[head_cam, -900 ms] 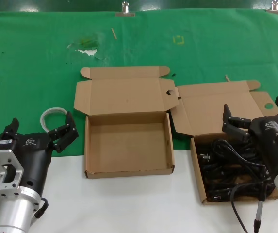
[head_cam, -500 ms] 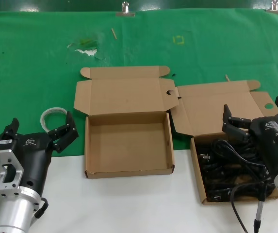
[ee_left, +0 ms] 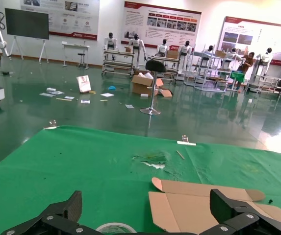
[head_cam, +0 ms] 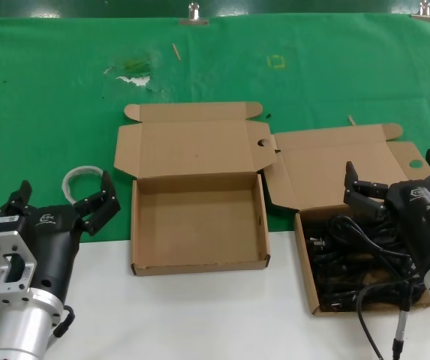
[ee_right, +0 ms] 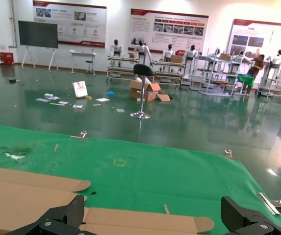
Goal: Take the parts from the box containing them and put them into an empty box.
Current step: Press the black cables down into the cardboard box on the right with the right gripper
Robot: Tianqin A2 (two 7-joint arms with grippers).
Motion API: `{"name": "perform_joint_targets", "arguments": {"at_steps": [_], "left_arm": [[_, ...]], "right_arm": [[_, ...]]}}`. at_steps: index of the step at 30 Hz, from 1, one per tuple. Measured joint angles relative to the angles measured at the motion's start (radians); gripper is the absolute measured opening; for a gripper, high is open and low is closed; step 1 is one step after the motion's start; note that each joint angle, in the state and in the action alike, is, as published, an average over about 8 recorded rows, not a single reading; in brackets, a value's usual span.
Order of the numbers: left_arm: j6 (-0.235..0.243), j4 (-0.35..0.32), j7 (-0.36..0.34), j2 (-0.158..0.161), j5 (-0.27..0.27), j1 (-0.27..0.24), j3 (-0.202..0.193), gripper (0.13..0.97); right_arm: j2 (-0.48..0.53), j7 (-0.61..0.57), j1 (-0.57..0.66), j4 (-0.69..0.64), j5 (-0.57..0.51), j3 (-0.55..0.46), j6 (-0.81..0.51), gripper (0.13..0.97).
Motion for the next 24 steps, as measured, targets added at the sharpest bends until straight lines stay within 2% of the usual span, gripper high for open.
{"name": "perform_joint_targets", "arguments": {"at_steps": [3,12,24], "left_arm": [[0.000,0.000,0.000,0.000,0.000,0.000,0.000,0.921],[0.000,0.000,0.000,0.000,0.000,0.000,0.000,0.810],[0.000,0.000,0.000,0.000,0.000,0.000,0.000,0.553]], "right_arm": [[0.000,0.000,0.000,0.000,0.000,0.000,0.000,0.966],[0.024,0.011,0.006,-0.004,0.008,-0.016,0.019,0.966],[0.076,0.017,0.026,-0.019,0.025,-0.061,0.054,0.966]]}}
